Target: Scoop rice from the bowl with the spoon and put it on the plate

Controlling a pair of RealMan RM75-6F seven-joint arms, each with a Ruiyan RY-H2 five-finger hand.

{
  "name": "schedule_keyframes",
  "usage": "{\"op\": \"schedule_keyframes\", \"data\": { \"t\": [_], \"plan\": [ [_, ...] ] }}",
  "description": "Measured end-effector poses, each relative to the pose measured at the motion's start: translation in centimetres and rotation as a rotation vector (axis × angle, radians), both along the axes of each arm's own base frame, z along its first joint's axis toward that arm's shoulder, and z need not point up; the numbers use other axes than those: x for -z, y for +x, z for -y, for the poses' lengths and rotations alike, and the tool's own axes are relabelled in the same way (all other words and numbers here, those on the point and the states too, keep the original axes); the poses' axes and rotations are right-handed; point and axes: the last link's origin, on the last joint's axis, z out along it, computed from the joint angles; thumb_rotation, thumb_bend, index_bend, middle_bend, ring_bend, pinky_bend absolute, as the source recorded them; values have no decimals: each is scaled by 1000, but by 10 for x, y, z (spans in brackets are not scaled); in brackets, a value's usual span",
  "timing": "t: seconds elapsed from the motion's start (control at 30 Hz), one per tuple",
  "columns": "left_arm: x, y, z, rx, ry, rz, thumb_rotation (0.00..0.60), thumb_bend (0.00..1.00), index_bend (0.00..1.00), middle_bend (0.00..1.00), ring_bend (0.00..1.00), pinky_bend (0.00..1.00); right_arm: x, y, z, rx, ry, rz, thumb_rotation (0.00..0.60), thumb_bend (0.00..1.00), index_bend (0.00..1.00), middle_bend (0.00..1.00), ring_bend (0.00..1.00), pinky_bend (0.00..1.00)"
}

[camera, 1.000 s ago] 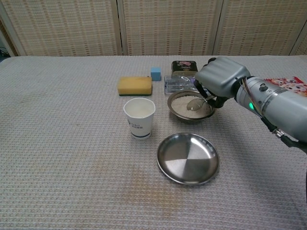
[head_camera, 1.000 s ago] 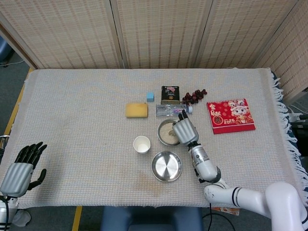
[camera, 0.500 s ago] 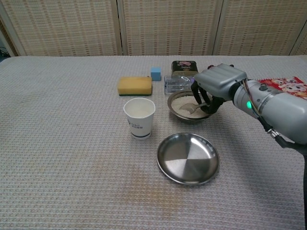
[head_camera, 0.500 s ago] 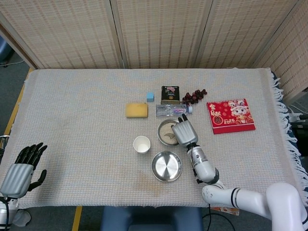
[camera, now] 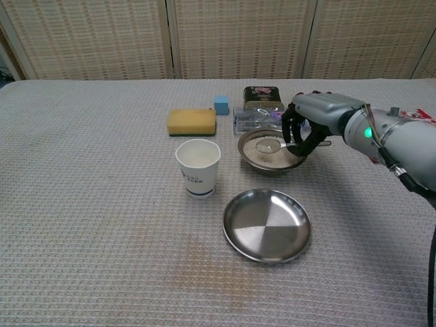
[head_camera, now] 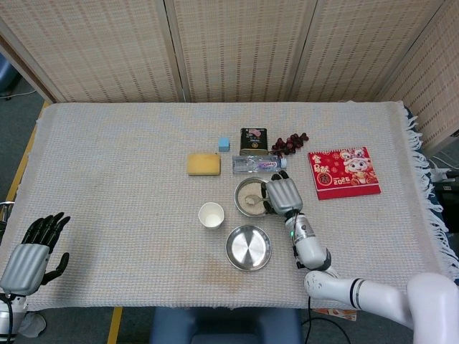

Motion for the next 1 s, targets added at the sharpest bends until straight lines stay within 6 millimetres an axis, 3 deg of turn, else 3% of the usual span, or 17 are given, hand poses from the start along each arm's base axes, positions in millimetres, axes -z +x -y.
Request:
{"op": "schedule_keyframes", "data": {
  "t": [0.23, 0.53, 0.73, 1.0],
  "plan": [
    [0, 0, 0, 0, -1, -2, 600, 475, 0, 0, 0, 73, -5, -14, 2, 58, 17, 23, 600, 362, 960, 584, 214, 140],
    [0, -1, 0, -6, 0, 0, 600, 475, 0, 0, 0, 73, -11, -10, 1, 47, 15, 33, 600, 362, 954, 584, 213, 140],
    [0, -1, 0, -5, -1, 0, 600, 475, 0, 0, 0, 74, -20, 3, -3, 24, 17, 77, 600, 362, 954, 584, 214, 140],
    [0, 2, 2, 6, 3, -1, 600, 475, 0, 0, 0, 73, -22, 43, -10, -49, 42, 141, 600, 362, 954, 584, 214, 140]
  ]
}}
